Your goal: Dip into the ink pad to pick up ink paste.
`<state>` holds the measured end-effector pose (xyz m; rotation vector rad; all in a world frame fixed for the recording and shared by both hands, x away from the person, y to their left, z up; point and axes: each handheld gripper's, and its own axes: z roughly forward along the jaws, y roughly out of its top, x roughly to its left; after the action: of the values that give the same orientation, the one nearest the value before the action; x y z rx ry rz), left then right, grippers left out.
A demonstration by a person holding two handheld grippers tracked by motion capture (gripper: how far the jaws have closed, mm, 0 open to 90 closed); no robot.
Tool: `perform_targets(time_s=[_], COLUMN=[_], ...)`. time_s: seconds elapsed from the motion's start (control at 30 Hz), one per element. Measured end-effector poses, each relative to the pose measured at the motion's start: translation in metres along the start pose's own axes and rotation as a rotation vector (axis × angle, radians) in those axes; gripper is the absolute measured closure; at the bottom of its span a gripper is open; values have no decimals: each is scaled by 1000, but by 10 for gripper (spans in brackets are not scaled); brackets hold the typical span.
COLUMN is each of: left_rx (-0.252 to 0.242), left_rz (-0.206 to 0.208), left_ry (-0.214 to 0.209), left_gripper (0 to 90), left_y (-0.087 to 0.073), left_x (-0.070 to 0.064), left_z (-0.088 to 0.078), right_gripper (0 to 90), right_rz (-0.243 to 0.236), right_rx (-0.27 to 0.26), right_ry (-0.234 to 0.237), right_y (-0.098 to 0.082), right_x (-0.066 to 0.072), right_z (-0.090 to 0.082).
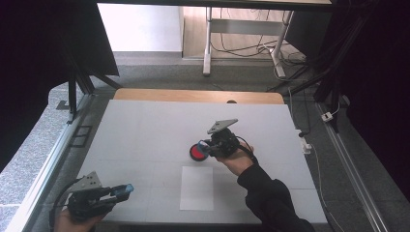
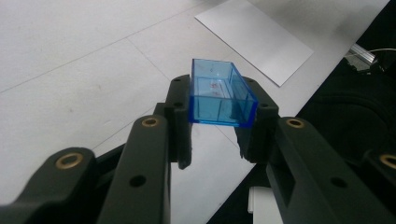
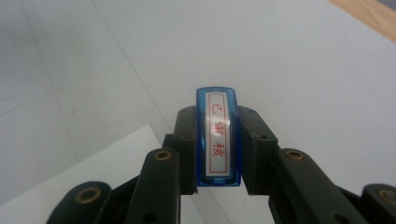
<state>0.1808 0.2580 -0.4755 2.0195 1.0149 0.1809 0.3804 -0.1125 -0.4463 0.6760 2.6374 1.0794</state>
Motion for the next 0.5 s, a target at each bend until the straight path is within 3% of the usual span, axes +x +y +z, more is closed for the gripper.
perform_targets(time_s=[0.5], left_rx=[-3], left_rz=[-10], left_ry=[0], left_gripper=[682], left_y=[0], left_x=[1], left_z=[0], right_gripper=[710], right_rz=[26], right_rx=[50], right_ry=[-20], right_y=[2], right_x=[-16], right_z=[31])
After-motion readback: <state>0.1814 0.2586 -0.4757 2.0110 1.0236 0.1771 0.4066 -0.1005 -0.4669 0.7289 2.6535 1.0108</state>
